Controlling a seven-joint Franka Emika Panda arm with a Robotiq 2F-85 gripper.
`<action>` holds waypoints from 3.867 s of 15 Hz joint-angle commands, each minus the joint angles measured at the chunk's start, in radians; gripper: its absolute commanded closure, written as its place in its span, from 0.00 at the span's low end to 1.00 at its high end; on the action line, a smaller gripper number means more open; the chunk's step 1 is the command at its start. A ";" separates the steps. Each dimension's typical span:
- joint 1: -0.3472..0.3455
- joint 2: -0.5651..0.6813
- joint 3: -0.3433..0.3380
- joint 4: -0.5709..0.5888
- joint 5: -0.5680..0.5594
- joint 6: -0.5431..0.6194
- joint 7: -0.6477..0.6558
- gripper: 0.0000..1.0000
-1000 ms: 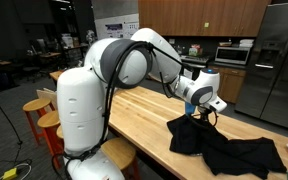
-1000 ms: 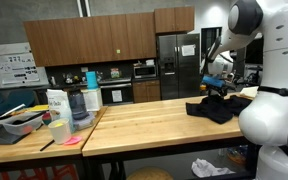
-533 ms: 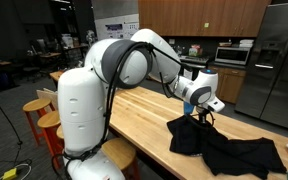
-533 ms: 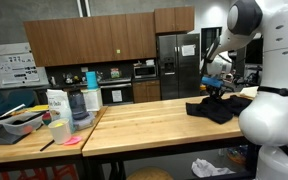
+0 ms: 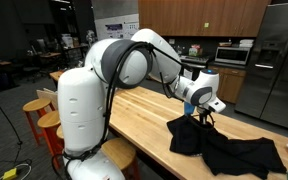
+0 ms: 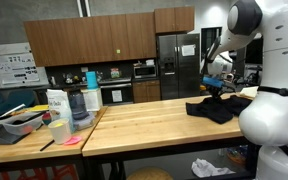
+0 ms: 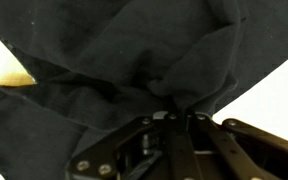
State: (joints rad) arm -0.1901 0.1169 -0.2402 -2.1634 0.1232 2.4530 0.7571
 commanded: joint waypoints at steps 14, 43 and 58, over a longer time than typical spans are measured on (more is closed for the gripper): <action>-0.001 0.001 0.000 0.002 -0.001 -0.002 -0.016 0.93; 0.056 0.006 0.023 0.070 -0.233 -0.052 -0.020 0.98; 0.154 0.083 0.155 0.171 -0.134 0.007 -0.204 0.98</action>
State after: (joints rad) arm -0.0574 0.1688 -0.0923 -2.0395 -0.0190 2.4785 0.5883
